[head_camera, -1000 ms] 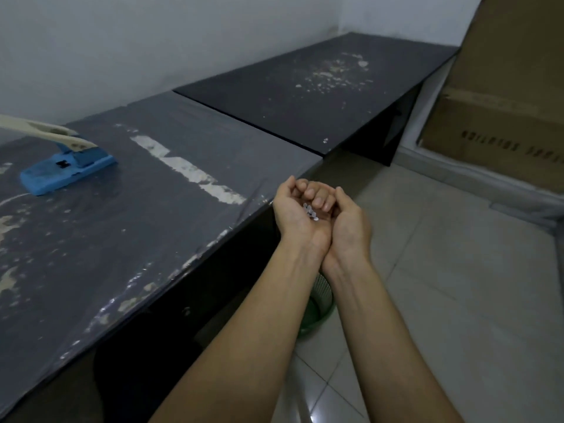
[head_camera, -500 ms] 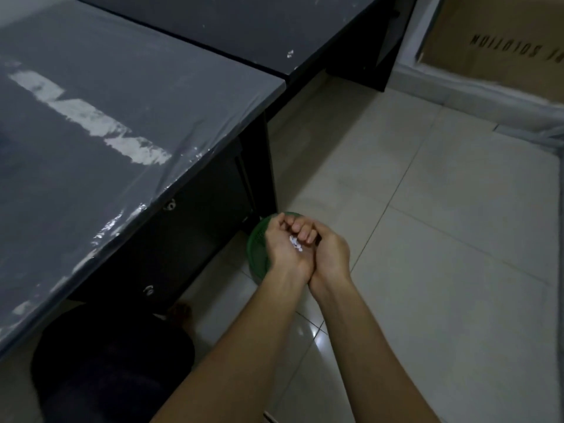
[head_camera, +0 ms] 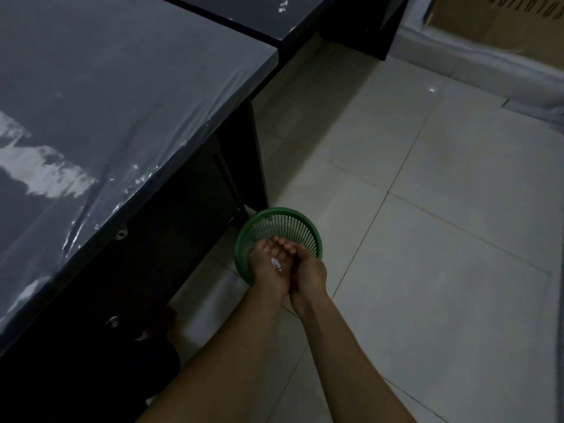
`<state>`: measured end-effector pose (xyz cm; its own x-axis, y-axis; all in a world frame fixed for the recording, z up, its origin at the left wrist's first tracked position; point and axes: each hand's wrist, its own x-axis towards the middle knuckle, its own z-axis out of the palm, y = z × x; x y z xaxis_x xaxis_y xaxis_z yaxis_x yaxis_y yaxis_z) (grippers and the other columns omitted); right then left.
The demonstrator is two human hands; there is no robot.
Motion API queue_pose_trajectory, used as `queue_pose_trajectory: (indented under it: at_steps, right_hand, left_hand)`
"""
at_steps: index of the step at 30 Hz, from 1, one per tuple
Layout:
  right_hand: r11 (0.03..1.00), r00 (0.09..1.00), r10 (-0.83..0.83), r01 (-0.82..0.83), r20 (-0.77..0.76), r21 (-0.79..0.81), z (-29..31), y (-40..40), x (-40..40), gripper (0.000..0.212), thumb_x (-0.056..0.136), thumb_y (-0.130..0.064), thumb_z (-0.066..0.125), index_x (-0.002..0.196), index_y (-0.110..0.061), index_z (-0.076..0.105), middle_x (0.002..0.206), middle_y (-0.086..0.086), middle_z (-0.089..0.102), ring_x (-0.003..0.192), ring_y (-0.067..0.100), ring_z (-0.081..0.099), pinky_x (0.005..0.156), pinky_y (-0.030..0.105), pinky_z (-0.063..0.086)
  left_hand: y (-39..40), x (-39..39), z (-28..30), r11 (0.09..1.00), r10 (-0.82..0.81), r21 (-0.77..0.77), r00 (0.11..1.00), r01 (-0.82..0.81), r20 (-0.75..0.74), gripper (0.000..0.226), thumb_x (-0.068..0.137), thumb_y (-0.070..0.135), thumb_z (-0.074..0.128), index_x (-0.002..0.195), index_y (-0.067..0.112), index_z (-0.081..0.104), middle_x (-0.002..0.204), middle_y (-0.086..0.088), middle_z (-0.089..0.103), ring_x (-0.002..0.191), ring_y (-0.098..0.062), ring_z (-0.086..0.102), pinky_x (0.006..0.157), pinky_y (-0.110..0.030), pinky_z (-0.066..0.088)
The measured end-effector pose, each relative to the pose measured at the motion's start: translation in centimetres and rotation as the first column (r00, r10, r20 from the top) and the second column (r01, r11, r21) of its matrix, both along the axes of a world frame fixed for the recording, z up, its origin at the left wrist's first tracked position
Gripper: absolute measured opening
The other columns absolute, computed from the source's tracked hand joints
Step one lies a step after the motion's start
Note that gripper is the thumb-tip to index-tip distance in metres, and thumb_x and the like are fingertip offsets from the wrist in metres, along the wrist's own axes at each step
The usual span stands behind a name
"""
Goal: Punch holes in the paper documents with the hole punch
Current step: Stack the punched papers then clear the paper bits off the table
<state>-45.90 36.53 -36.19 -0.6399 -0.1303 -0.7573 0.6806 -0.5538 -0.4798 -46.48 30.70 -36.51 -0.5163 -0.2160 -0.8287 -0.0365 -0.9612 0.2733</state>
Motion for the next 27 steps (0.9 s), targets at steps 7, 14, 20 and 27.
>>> queue_pose_trajectory:
  at_steps: [7, 14, 20, 27]
  right_hand:
    - [0.950, 0.975, 0.204, -0.176, -0.084, 0.257, -2.3, -1.1, -0.2, 0.042, 0.103, -0.008, 0.040, 0.088, -0.027, 0.075, 0.094, -0.007, 0.075, 0.096, 0.012, 0.068, 0.088, 0.032, 0.054]
    - [0.842, 0.860, 0.426, -0.262, -0.282, 0.471, -3.4, -1.9, 2.5, 0.043, 0.106, -0.014, 0.043, 0.148, -0.016, 0.045, 0.146, -0.003, 0.052, 0.133, 0.006, 0.049, 0.113, 0.026, 0.039]
    - [0.790, 0.711, 0.543, -0.253, -0.447, 0.558, -3.7, -1.8, 4.1, 0.044, 0.108, -0.029, 0.034, 0.149, -0.015, 0.044, 0.152, -0.009, 0.045, 0.141, -0.002, 0.036, 0.115, 0.018, 0.030]
    - [0.631, 0.692, 0.678, -0.371, -0.250, 0.681, -5.7, -1.9, 2.8, 0.053, 0.106, -0.046, 0.027, 0.153, -0.024, 0.036, 0.159, -0.007, 0.033, 0.148, 0.006, 0.025, 0.119, 0.020, 0.017]
  left_hand:
    - [-2.8, -0.2, -3.6, 0.996, -0.074, -0.044, 0.997, 0.073, -0.029, 0.041, 0.106, 0.022, 0.026, 0.109, -0.001, 0.060, 0.116, -0.018, 0.064, 0.107, -0.030, 0.062, 0.107, -0.039, 0.043]
    - [-4.2, -1.4, -5.2, 0.972, -0.196, -0.137, 0.980, 0.191, -0.021, 0.046, 0.108, 0.029, 0.021, 0.130, 0.004, 0.054, 0.138, -0.012, 0.058, 0.131, -0.025, 0.051, 0.113, -0.037, 0.034]
    - [-5.0, -1.9, -7.0, 0.958, -0.253, -0.150, 0.967, 0.246, -0.030, 0.059, 0.107, 0.039, 0.014, 0.140, 0.003, 0.047, 0.144, -0.012, 0.053, 0.140, -0.028, 0.041, 0.121, -0.041, 0.022]
    - [-5.4, -2.1, -7.2, 0.954, -0.253, -0.167, 0.967, 0.250, 0.002, 0.061, 0.107, 0.044, 0.015, 0.142, 0.006, 0.046, 0.148, -0.010, 0.049, 0.144, -0.026, 0.033, 0.122, -0.046, 0.017]
